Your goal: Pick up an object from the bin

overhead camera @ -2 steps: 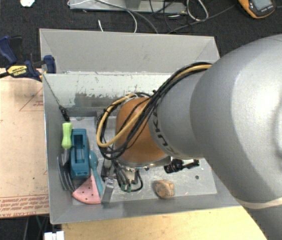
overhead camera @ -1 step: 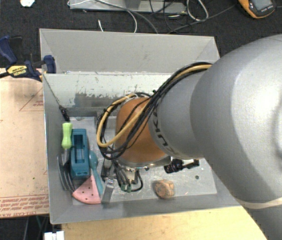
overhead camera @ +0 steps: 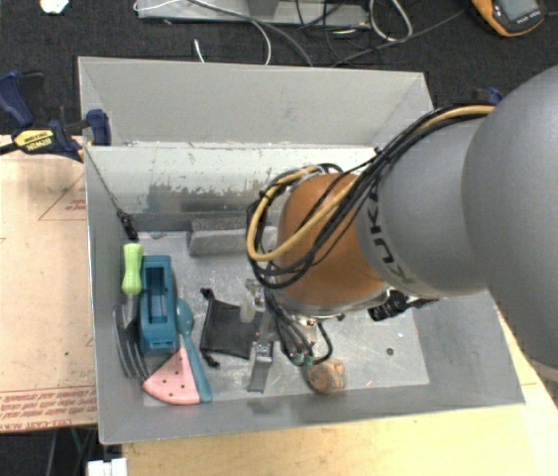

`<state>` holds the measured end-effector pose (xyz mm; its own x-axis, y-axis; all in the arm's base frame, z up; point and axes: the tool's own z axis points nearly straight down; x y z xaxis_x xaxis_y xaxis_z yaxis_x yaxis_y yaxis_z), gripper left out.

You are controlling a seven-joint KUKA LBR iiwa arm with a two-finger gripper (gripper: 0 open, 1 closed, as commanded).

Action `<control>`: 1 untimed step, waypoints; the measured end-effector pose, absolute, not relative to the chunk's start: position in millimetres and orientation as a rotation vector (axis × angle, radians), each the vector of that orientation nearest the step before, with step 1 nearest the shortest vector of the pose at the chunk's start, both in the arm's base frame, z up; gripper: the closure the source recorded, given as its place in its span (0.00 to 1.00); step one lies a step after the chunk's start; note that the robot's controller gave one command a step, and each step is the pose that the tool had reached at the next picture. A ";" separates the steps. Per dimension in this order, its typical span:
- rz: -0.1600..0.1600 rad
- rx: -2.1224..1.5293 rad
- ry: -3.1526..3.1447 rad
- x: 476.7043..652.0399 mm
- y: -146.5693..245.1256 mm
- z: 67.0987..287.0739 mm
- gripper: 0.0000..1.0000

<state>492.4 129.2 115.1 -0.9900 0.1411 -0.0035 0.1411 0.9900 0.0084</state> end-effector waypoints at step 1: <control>0.013 -0.168 3.134 519.3 118.8 187.2 0.00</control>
Offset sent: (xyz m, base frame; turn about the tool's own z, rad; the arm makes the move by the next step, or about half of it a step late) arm 0.0349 -0.0153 -0.0451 0.0139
